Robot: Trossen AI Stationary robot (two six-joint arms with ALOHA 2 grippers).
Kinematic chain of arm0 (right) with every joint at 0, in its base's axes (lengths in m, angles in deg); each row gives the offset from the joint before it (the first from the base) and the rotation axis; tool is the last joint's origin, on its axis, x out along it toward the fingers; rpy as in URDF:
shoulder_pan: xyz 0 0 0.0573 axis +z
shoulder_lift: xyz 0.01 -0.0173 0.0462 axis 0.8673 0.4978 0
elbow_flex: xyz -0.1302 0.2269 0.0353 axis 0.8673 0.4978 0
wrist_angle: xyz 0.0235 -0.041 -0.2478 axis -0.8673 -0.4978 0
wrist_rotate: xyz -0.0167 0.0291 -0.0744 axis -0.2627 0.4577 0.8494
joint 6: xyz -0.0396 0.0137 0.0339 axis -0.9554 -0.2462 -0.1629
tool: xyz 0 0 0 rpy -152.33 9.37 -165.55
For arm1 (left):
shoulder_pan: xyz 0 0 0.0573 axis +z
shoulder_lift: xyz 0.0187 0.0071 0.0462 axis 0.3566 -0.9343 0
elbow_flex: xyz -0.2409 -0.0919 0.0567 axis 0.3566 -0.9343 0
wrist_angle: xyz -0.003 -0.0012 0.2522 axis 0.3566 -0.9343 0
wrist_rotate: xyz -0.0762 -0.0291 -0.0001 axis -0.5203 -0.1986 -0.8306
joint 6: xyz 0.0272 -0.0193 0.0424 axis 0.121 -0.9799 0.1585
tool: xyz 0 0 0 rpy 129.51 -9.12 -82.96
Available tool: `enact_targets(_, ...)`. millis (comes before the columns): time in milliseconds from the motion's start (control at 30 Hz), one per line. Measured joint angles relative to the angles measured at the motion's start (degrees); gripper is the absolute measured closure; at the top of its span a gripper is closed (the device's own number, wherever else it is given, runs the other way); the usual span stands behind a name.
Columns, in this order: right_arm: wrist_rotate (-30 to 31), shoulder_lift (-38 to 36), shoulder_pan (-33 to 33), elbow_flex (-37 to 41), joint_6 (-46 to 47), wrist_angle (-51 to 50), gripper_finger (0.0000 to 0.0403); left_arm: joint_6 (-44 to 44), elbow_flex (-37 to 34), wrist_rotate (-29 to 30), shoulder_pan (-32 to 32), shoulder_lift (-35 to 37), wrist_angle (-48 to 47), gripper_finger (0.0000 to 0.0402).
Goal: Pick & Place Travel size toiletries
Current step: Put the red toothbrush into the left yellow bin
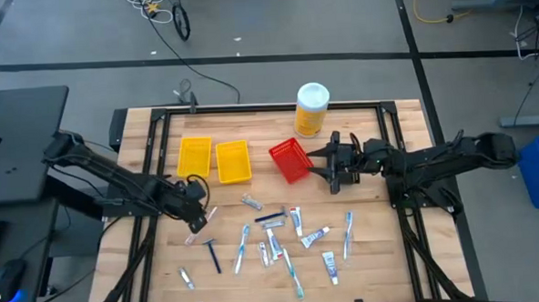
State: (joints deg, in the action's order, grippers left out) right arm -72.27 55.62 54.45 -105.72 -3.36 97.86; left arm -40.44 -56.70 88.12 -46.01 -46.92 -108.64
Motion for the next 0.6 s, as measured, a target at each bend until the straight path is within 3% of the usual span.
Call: enact_targets(600,2.15,0.02,-1.18,0.00,-0.01,1.00,0.0214,-3.85,0.04,-3.16,0.04,-16.49,9.55,0.0251)
